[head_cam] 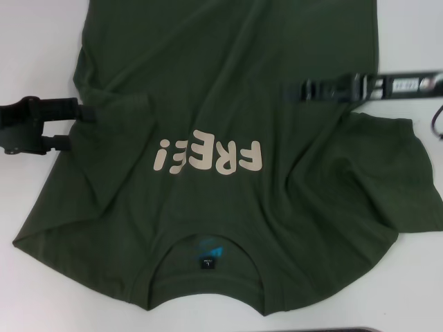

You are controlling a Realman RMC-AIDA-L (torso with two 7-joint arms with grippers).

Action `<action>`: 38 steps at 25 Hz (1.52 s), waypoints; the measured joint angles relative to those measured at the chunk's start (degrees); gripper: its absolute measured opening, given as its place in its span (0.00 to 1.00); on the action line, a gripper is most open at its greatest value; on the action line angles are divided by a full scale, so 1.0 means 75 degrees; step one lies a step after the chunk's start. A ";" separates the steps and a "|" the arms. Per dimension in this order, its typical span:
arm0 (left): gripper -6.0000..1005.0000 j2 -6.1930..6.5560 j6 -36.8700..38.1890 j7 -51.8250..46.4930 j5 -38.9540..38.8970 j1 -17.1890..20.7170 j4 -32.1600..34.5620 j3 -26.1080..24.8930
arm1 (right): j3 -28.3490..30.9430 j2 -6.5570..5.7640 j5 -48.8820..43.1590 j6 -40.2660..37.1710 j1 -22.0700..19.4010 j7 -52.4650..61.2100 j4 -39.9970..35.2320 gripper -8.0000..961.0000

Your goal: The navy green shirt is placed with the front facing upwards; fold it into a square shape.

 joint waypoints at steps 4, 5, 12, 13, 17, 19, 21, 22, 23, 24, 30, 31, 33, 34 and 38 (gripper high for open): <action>0.95 -0.0081 -0.0143 -0.0001 0.0025 0.0011 0.0072 0.0119 | 0.0024 -0.0418 0.0135 -0.0060 0.0251 0.1357 0.0062 0.86; 0.95 -0.0085 -0.0214 -0.0003 0.0068 0.0005 0.0117 0.0145 | 0.0027 -0.0470 0.0143 -0.0087 0.0279 0.1555 0.0040 0.86; 0.95 -0.0106 -0.0740 -0.0198 0.0576 -0.0107 0.0373 0.0172 | 0.0108 -0.0600 0.0100 -0.0076 0.0280 0.1998 0.0004 0.86; 0.95 -0.0107 -0.0769 -0.0198 0.0586 -0.0111 0.0378 0.0173 | 0.0135 -0.0606 0.0099 -0.0076 0.0272 0.1999 0.0004 0.86; 0.95 -0.0121 -0.0918 -0.0297 0.0600 -0.0113 0.0390 0.0217 | 0.0250 -0.0635 0.0096 -0.0075 0.0247 0.2005 0.0024 0.86; 0.95 -0.0147 -0.1025 -0.0353 0.0621 -0.0112 0.0390 0.0266 | 0.0275 -0.0643 0.0094 -0.0065 0.0246 0.2006 0.0027 0.86; 0.95 -0.0179 -0.1130 -0.0384 0.0699 -0.0134 0.0390 0.0302 | 0.0280 -0.0644 0.0093 -0.0057 0.0246 0.2007 0.0029 0.86; 0.95 -0.0193 -0.1158 -0.0388 0.0758 -0.0159 0.0390 0.0315 | 0.0281 -0.0645 0.0093 -0.0057 0.0247 0.2008 0.0029 0.86; 0.95 -0.0206 -0.1178 -0.0390 0.0812 -0.0179 0.0389 0.0323 | 0.0283 -0.0646 0.0093 -0.0057 0.0248 0.2009 0.0032 0.86; 0.95 -0.0228 -0.1185 -0.0390 0.0863 -0.0195 0.0389 0.0335 | 0.0283 -0.0646 0.0093 -0.0057 0.0248 0.2009 0.0032 0.86; 0.95 -0.0285 -0.1278 -0.0391 0.0989 -0.0260 0.0400 0.0339 | 0.0285 -0.0650 0.0083 -0.0057 0.0252 0.2013 0.0051 0.86; 0.95 -0.0289 -0.1287 -0.0392 0.0989 -0.0269 0.0421 0.0339 | 0.0286 -0.0651 0.0082 -0.0058 0.0253 0.2013 0.0051 0.86; 0.95 -0.0294 -0.1289 -0.0390 0.0989 -0.0299 0.0485 0.0341 | 0.0286 -0.0653 0.0082 -0.0058 0.0254 0.2012 0.0051 0.86; 0.95 -0.0295 -0.1291 -0.0387 0.0990 -0.0311 0.0509 0.0344 | 0.0288 -0.0653 0.0081 -0.0058 0.0253 0.2008 0.0052 0.86; 0.95 -0.0306 -0.1331 -0.0363 0.0990 -0.0366 0.0583 0.0351 | 0.0297 -0.0654 0.0081 -0.0058 0.0254 0.1974 0.0064 0.86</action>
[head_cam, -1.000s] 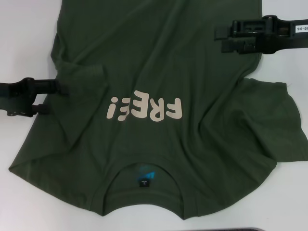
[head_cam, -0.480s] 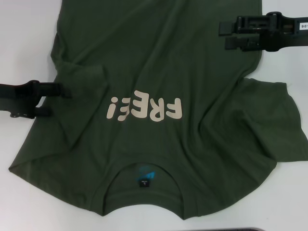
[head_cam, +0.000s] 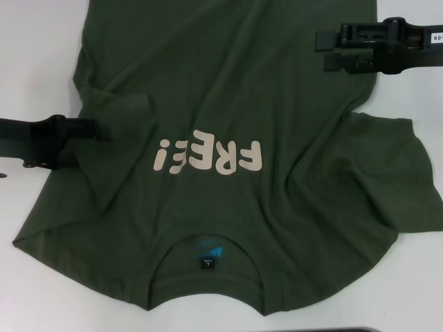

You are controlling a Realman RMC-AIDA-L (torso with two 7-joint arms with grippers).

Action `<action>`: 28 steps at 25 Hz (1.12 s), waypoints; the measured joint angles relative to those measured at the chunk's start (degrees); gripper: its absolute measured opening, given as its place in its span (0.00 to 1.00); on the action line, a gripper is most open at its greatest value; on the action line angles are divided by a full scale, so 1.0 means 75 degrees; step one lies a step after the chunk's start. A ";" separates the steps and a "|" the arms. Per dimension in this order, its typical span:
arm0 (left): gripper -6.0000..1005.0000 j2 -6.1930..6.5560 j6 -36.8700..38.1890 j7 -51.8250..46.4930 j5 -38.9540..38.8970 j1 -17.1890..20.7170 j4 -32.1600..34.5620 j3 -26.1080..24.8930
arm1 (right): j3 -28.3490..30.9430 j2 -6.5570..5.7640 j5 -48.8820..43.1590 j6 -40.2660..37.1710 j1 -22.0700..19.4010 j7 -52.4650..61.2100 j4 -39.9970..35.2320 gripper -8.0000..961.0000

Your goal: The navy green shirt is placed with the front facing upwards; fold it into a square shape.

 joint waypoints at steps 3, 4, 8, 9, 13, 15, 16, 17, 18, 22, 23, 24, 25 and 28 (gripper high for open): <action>0.95 -0.0013 0.0023 0.0000 0.0000 -0.0033 0.0002 0.0000 | 0.0028 0.0000 0.0000 0.0000 -0.0002 -0.0014 0.0008 0.86; 0.95 -0.0026 0.0045 0.0005 0.0000 -0.0045 0.0003 0.0001 | 0.0053 0.0000 0.0000 -0.0001 -0.0007 -0.0018 0.0011 0.86; 0.95 -0.0085 0.0056 0.0031 -0.0001 -0.0097 0.0003 0.0079 | 0.0104 0.0000 0.0000 -0.0027 -0.0021 -0.0026 0.0021 0.86; 0.95 -0.0092 0.0045 0.0031 -0.0001 -0.0108 0.0003 0.0131 | 0.0106 0.0000 0.0000 -0.0032 -0.0022 -0.0026 0.0020 0.86; 0.95 -0.0111 0.0020 0.0027 -0.0003 -0.0125 0.0003 0.0204 | 0.0106 -0.0001 0.0001 -0.0042 -0.0028 -0.0038 0.0021 0.86; 0.95 -0.0136 0.0044 0.0028 -0.0003 -0.0134 0.0003 0.0204 | 0.0106 0.0000 0.0001 -0.0042 -0.0033 -0.0038 0.0021 0.86; 0.95 -0.0146 0.0069 0.0030 -0.0006 -0.0135 0.0002 0.0207 | 0.0106 0.0000 0.0001 -0.0039 -0.0040 -0.0038 0.0021 0.86; 0.95 -0.0160 0.0112 0.0034 -0.0017 -0.0138 0.0003 0.0209 | 0.0106 0.0000 0.0000 -0.0037 -0.0042 -0.0038 0.0021 0.86; 0.95 -0.0184 0.0251 0.0040 -0.0061 -0.0147 -0.0007 0.0213 | 0.0106 0.0000 0.0001 -0.0035 -0.0045 -0.0038 0.0023 0.86; 0.95 -0.0241 0.0690 0.0079 -0.0228 -0.0159 -0.0090 0.0181 | 0.0106 0.0000 0.0001 -0.0028 -0.0054 -0.0038 0.0023 0.86; 0.95 -0.0257 0.0818 0.0103 -0.0303 -0.0162 -0.0113 0.0171 | 0.0106 0.0000 0.0001 -0.0028 -0.0056 -0.0038 0.0023 0.86; 0.95 -0.0278 0.1011 0.0142 -0.0421 -0.0164 -0.0144 0.0167 | 0.0106 0.0000 0.0001 -0.0027 -0.0056 -0.0038 0.0023 0.86; 0.95 -0.0292 0.1149 0.0171 -0.0515 -0.0168 -0.0165 0.0174 | 0.0106 0.0000 0.0001 -0.0027 -0.0057 -0.0039 0.0023 0.86; 0.95 -0.0366 0.1608 0.0317 -0.0661 -0.0172 -0.0181 0.0182 | 0.0106 0.0000 0.0001 -0.0025 -0.0059 -0.0043 0.0023 0.86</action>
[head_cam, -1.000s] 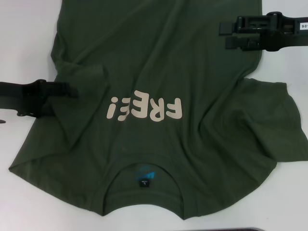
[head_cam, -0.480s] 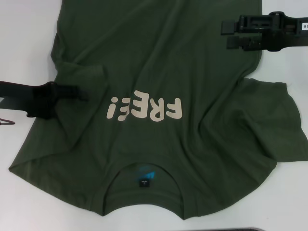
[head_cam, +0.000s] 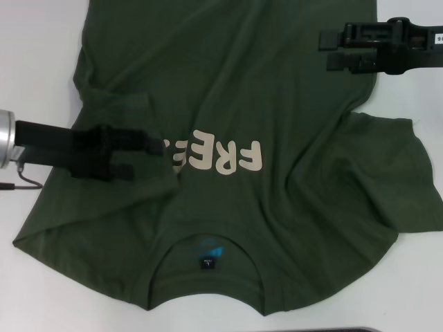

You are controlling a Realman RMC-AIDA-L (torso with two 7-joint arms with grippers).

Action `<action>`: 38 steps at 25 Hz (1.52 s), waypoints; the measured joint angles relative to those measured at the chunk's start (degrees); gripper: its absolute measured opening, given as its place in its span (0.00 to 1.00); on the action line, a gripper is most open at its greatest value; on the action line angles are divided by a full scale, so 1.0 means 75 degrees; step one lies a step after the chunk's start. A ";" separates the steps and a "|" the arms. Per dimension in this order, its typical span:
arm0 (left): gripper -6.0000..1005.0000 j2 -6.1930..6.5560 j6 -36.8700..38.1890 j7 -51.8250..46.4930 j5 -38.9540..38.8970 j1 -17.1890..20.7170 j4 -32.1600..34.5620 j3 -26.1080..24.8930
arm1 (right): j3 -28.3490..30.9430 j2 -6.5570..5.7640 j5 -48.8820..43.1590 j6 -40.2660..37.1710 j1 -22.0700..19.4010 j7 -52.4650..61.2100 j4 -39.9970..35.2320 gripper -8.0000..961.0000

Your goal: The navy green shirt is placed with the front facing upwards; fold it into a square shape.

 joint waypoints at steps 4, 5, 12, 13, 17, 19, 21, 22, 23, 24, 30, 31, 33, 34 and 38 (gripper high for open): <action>0.95 -0.0025 0.0340 0.0191 -0.0117 -0.0002 -0.0010 -0.0074 | 0.0000 0.0000 0.0000 0.0014 -0.0009 -0.0008 0.0000 0.86; 0.95 0.0004 0.0357 0.0217 -0.0139 0.0013 -0.0011 -0.0106 | 0.0000 0.0000 0.0000 0.0017 -0.0011 -0.0008 0.0000 0.86; 0.95 0.0357 0.0494 0.1827 -0.0231 0.0281 -0.0079 -0.0963 | 0.0036 0.0024 0.0081 -0.0154 -0.0119 -0.1176 -0.0046 0.86; 0.95 0.0345 0.0732 0.2641 -0.0297 0.0363 -0.0117 -0.1156 | 0.0096 0.0041 0.0124 -0.0233 -0.0151 -0.1653 -0.0070 0.86; 0.94 -0.0023 0.1667 0.6231 -0.0709 0.1002 -0.0285 -0.1406 | 0.0444 0.0054 0.0177 -0.0392 -0.0233 -0.2606 -0.0068 0.86; 0.94 -0.0338 0.1875 0.7764 -0.1018 0.1446 -0.0421 -0.1425 | 0.0511 0.0031 0.0176 -0.0393 -0.0241 -0.2619 -0.0030 0.86; 0.94 -0.0596 0.1909 0.9008 -0.1179 0.1793 -0.0516 -0.1483 | 0.0537 0.0053 0.0163 -0.0391 -0.0264 -0.2695 -0.0042 0.86; 0.94 -0.0699 0.1900 0.9500 -0.1243 0.1923 -0.0542 -0.1544 | 0.0541 0.0068 0.0155 -0.0387 -0.0276 -0.2750 -0.0060 0.86; 0.94 -0.0758 0.1898 0.9846 -0.1351 0.2015 -0.0505 -0.1624 | 0.0533 0.0082 0.0138 -0.0385 -0.0291 -0.2799 -0.0067 0.86; 0.94 -0.0794 0.1904 1.0137 -0.1506 0.2106 -0.0406 -0.1706 | 0.0512 0.0078 0.0072 -0.0390 -0.0307 -0.2821 -0.0067 0.86; 0.94 -0.0748 0.2065 0.9480 -0.1979 0.2164 0.0028 -0.2057 | 0.0570 -0.0144 -0.1471 -0.0709 -0.0595 -0.2001 -0.0079 0.86; 0.94 -0.0748 0.2060 0.9214 -0.1983 0.2153 0.0034 -0.2106 | 0.0609 -0.0216 -0.1782 -0.0822 -0.0679 -0.1750 -0.0098 0.86; 0.94 -0.0746 0.2034 0.8771 -0.1986 0.2109 0.0041 -0.2142 | 0.0780 -0.0381 -0.2207 -0.1130 -0.0849 -0.1439 -0.0133 0.86; 0.94 -0.0741 0.2022 0.8620 -0.1987 0.2090 0.0044 -0.2155 | 0.0941 -0.0457 -0.2417 -0.1283 -0.0941 -0.1300 -0.0177 0.86; 0.94 -0.0736 0.1991 0.8414 -0.1995 0.2017 0.0055 -0.2180 | 0.1953 -0.0620 -0.3247 -0.1449 -0.1256 -0.0729 -0.0610 0.86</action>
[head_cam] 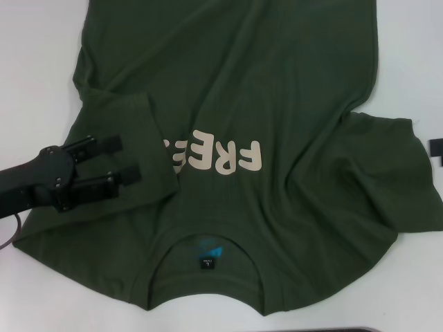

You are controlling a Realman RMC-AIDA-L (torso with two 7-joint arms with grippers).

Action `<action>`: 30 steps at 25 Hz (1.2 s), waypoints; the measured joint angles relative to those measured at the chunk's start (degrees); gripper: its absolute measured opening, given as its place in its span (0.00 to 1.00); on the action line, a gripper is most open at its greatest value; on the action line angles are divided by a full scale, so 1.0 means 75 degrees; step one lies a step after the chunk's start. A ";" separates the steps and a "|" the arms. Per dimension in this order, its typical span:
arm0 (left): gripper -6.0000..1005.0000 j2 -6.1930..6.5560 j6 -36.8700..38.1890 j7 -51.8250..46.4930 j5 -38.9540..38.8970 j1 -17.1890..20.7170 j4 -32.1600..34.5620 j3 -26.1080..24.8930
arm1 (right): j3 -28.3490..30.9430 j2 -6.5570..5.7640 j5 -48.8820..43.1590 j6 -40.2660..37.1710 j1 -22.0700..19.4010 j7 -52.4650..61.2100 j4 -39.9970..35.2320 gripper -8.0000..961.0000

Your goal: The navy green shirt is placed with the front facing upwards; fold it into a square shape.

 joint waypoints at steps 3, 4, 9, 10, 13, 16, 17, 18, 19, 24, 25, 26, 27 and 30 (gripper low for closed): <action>0.94 -0.0001 -0.0019 -0.0194 -0.0088 -0.0054 0.0006 -0.0007 | 0.0504 -0.0026 -0.0527 0.0301 -0.0101 0.0359 -0.0237 0.86; 0.94 -0.0003 -0.0017 -0.0319 -0.0150 -0.0066 0.0006 -0.0010 | 0.0538 -0.0023 -0.0657 0.0427 -0.0100 0.0419 -0.0251 0.86; 0.94 0.0003 0.0033 -0.0607 -0.0366 -0.0070 -0.0001 -0.0027 | 0.0485 0.0070 -0.1129 0.1094 0.0110 0.0571 -0.0124 0.86; 0.94 0.0004 0.0038 -0.0641 -0.0395 -0.0062 -0.0001 -0.0036 | 0.0468 0.0086 -0.1176 0.1154 0.0180 0.0574 -0.0075 0.86; 0.94 0.0006 0.0059 -0.0706 -0.0413 -0.0030 -0.0001 -0.0083 | 0.0388 0.0119 -0.1223 0.1284 0.0355 0.0586 0.0028 0.86; 0.94 0.0008 0.0067 -0.0713 -0.0414 -0.0017 -0.0001 -0.0131 | 0.0189 0.0140 -0.1235 0.1515 0.0485 0.0644 0.0127 0.86; 0.94 0.0009 0.0069 -0.0715 -0.0414 -0.0016 -0.0001 -0.0162 | 0.0116 0.0141 -0.1236 0.1589 0.0513 0.0683 0.0157 0.86; 0.94 0.0009 0.0070 -0.0717 -0.0414 -0.0015 -0.0001 -0.0190 | 0.0017 0.0144 -0.1241 0.1658 0.0538 0.0728 0.0179 0.86; 0.94 0.0009 0.0071 -0.0718 -0.0414 -0.0014 -0.0001 -0.0216 | -0.0073 0.0148 -0.1243 0.1729 0.0563 0.0768 0.0191 0.86; 0.94 0.0009 0.0076 -0.0720 -0.0414 -0.0013 -0.0001 -0.0293 | -0.0252 0.0227 -0.1254 0.1884 0.0648 0.0811 0.0213 0.86; 0.94 0.0009 0.0077 -0.0721 -0.0414 -0.0013 -0.0001 -0.0293 | -0.0253 0.0242 -0.1255 0.1904 0.0662 0.0812 0.0215 0.86; 0.94 0.0009 0.0078 -0.0722 -0.0413 -0.0013 0.0000 -0.0292 | -0.0254 0.0266 -0.1256 0.1930 0.0681 0.0813 0.0219 0.86; 0.94 0.0009 0.0078 -0.0722 -0.0413 -0.0013 0.0003 -0.0293 | -0.0256 0.0287 -0.1257 0.1955 0.0697 0.0814 0.0221 0.86; 0.94 0.0009 0.0067 -0.0725 -0.0413 -0.0013 0.0005 -0.0290 | -0.0268 0.0331 -0.1300 0.2043 0.0733 0.0815 0.0225 0.86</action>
